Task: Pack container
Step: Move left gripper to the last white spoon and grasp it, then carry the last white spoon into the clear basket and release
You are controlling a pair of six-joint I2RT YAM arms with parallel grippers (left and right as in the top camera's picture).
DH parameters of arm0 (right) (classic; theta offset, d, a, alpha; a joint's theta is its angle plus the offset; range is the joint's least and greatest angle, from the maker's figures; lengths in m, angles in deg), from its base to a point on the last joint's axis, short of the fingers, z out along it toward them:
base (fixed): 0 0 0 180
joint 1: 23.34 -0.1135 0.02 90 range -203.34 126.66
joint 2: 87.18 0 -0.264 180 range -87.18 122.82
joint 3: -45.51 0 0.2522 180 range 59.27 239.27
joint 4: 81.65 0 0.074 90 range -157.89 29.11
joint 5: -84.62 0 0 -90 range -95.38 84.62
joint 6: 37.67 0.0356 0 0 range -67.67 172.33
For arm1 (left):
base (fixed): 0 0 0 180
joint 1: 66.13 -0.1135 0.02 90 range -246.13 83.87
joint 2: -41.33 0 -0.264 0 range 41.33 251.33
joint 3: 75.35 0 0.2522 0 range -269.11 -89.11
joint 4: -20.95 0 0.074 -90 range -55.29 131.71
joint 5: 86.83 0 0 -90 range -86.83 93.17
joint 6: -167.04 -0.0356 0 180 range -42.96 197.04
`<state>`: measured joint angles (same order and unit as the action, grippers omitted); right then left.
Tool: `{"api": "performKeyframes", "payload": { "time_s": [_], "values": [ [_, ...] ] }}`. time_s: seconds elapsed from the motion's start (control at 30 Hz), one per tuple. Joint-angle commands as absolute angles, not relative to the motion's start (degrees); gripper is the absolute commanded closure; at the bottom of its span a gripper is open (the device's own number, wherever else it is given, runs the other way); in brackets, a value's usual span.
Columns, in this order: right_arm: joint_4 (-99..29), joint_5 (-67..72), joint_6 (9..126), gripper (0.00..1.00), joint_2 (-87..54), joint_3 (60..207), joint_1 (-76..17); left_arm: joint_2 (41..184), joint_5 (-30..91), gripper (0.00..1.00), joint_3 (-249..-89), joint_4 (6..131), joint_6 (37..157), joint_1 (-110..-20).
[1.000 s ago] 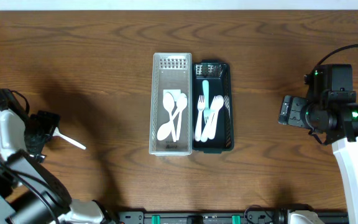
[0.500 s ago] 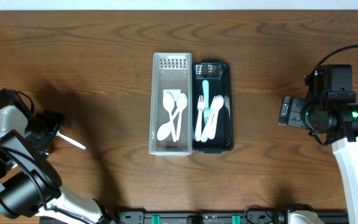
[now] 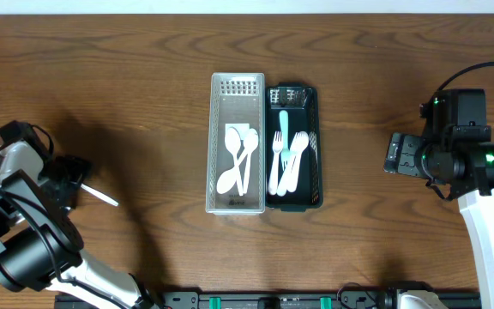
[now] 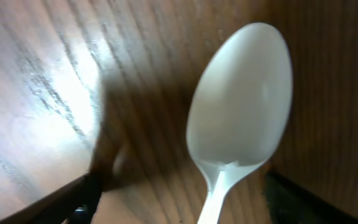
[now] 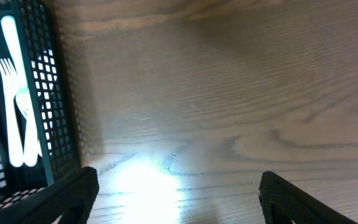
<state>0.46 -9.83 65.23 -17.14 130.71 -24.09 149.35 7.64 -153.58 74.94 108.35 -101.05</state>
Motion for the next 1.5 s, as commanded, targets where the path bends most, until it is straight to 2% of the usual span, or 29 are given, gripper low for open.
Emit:
{"api": "performKeyframes", "payload": {
  "time_s": [0.0, 0.1, 0.43, 0.67, 0.8, 0.83, 1.03, 1.13, 1.3, 1.47],
  "values": [
    [0.7, -9.6, 64.4, 0.14, -17.0, 130.6, -23.2, 152.8, 9.6, 0.29, -152.8, 74.7, 107.5, -99.5],
    [0.7, -9.6, 64.4, 0.14, -17.0, 130.6, -23.2, 152.8, 9.7, 0.41, -152.8, 75.1, 107.5, -98.9],
    [0.7, -9.6, 64.4, 0.14, -17.0, 130.6, -23.2, 152.8, 9.6, 0.70, -152.8, 76.0, 107.5, -98.8],
    [0.7, -9.6, 64.4, 0.14, -17.0, 130.6, -23.2, 152.8, 9.6, 0.80, -152.8, 76.2, 107.5, -98.8],
    [0.7, -9.6, 64.4, 0.14, -17.0, 130.6, -23.2, 152.8, 9.6, 0.82, -152.8, 76.2, 107.5, -98.8],
    [0.7, -9.6, 64.4, 0.14, -17.0, 130.6, -23.2, 152.8, 9.6, 0.86, -152.8, 76.2, 107.5, -98.8],
    [0.5, -9.6, 64.4, 0.14, -17.0, 130.6, -23.2, 151.9, 9.7, 0.94, -152.8, 77.0, 107.5, -98.8],
    [0.0, -9.7, 64.4, 0.14, -17.0, 130.6, -23.2, 148.9, 9.6, 0.94, -153.2, 78.5, 107.4, -97.7],
    [-1.4, -9.6, 64.4, 0.14, -17.0, 130.6, -23.2, 138.1, 7.3, 0.94, -155.3, 82.8, 105.0, -91.8],
    [-2.1, -9.6, 64.4, 0.14, -17.0, 130.6, -23.2, 123.7, 6.5, 0.94, -157.2, 86.1, 100.7, -78.9]
  ]
}}
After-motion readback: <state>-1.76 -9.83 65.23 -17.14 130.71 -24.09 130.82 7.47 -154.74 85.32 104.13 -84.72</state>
